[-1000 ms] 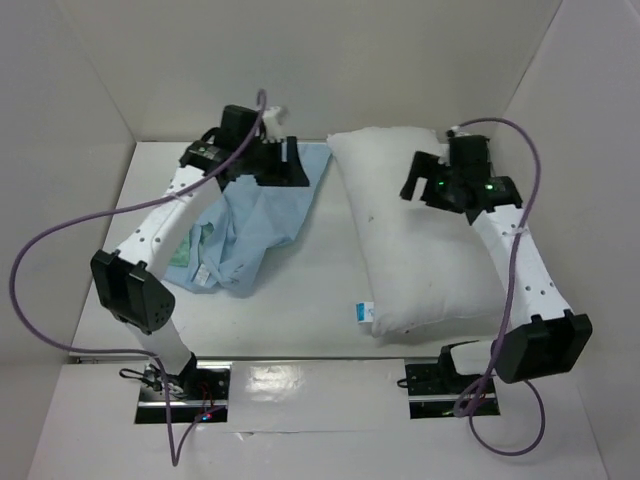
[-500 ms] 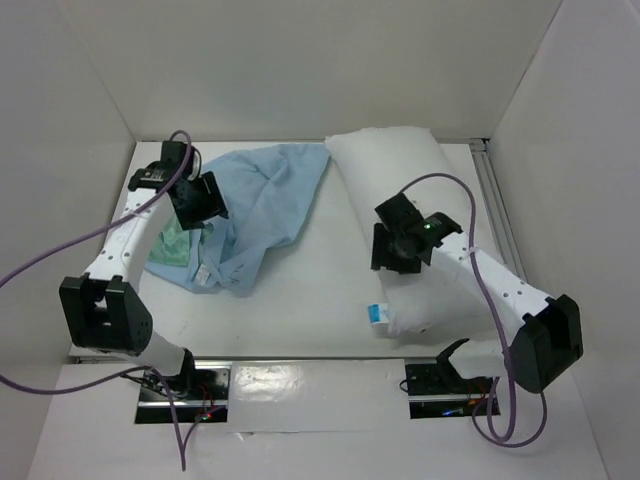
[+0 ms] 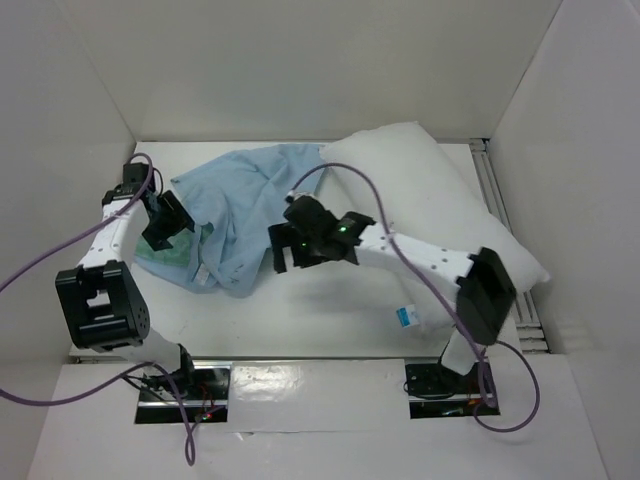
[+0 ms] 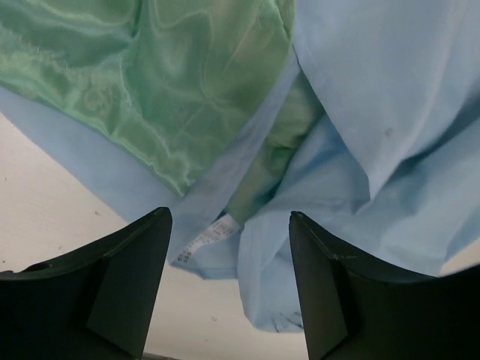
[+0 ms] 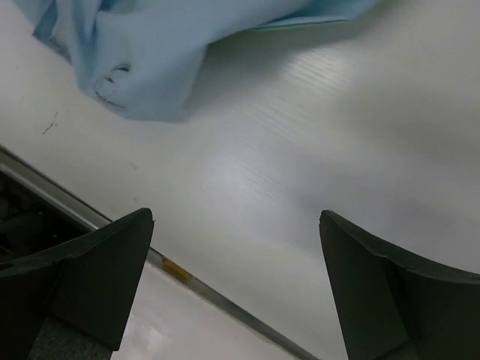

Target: Put the pillow into the pillowcase

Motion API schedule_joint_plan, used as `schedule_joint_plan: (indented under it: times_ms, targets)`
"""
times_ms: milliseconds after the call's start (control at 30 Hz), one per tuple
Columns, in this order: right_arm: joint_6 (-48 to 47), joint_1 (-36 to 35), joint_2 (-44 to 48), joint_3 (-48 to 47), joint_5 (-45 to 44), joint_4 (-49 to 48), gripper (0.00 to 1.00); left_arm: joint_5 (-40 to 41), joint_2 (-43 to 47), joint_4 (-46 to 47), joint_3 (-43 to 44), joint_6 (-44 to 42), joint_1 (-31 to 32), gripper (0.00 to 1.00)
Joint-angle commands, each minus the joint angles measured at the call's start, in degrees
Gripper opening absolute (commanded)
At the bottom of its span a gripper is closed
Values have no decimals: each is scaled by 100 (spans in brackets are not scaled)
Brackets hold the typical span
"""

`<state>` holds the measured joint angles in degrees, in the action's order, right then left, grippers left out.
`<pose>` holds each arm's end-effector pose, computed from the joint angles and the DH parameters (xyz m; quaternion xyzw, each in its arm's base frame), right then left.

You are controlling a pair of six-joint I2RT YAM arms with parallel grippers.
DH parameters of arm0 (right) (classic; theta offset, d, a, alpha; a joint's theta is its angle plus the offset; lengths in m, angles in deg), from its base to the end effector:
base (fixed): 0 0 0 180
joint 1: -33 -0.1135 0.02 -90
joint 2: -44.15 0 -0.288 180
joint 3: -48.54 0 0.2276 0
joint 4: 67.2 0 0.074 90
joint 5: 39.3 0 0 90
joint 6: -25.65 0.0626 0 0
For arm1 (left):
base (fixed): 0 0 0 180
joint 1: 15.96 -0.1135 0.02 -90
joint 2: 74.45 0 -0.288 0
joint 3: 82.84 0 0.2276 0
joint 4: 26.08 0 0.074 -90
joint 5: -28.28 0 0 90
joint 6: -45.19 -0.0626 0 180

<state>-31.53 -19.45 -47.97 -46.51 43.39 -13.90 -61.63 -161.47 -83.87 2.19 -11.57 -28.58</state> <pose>0.2164 0.2685 0.3081 -0.1388 0.9288 0.1850 0.2895 0.2939 0.0659 0.2752 -0.3763 0.8891 -0.0459 0.2566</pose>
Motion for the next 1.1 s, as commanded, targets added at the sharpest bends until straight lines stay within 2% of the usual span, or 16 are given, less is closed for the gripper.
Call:
schedule_joint_plan:
  times_ms: [0, 167, 233, 300, 333, 367, 400, 467, 500, 533, 567, 700, 800, 967, 1000, 1067]
  targets:
    - [-135, -108, -815, -276, 1221, -1470, 99, 59, -393, 365, 190, 51, -39, 77]
    - [-135, -108, -2195, -1118, 2216, -2088, 99, 61, -991, 549, 480, 78, -100, 80]
    - [-83, -161, -2598, -1286, 2129, -2158, 98, 113, -1236, 603, 541, 17, -100, 80]
    - [-22, -161, -2811, -1524, 1954, -2158, 92, 175, -1457, 603, 734, 16, -100, 78]
    - [-21, -100, -2986, -1585, 1805, -2158, 85, 175, -1562, 603, 787, -36, -100, 76]
    - [-21, -99, -3049, -1647, 1803, -2158, 69, 175, -1746, 603, 909, -36, -100, 66]
    - [-21, -38, -3049, -1647, 1734, -2158, 60, 236, -1748, 603, 910, -36, -100, 52]
    - [-21, 85, -3119, -1647, 1733, -2211, 40, 324, -1914, 655, 1050, -36, -100, 13]
    - [-21, 190, -3119, -1647, 1733, -2211, 19, 324, -1984, 655, 1147, -97, -152, 5]
    - [-21, 252, -2989, -1552, 1733, -2281, 5, 324, -2072, 568, 1252, -98, -153, 0]
    - [-21, 313, -2892, -1351, 1785, -2421, 0, 324, -2160, 480, 1488, -98, -222, 0]
    - [-21, 822, -2286, -1077, 1786, -2326, 0, 377, -2284, 233, 1912, -98, -276, 0]
    - [-258, 1191, -1724, -1076, 1733, -1923, 0, 158, -1881, 32, 2052, -45, -329, 0]
    - [-1065, 2123, -959, -1918, 1803, -869, 0, -633, -565, -153, 2194, -150, -381, 0]
    - [-1206, 2238, -957, -2329, 1803, -301, 0, -886, -361, -266, 2054, -150, -381, 0]
    - [-1567, 2572, -809, -2613, 1742, 212, 0, -1099, 52, -355, 1764, 6, -381, 0]
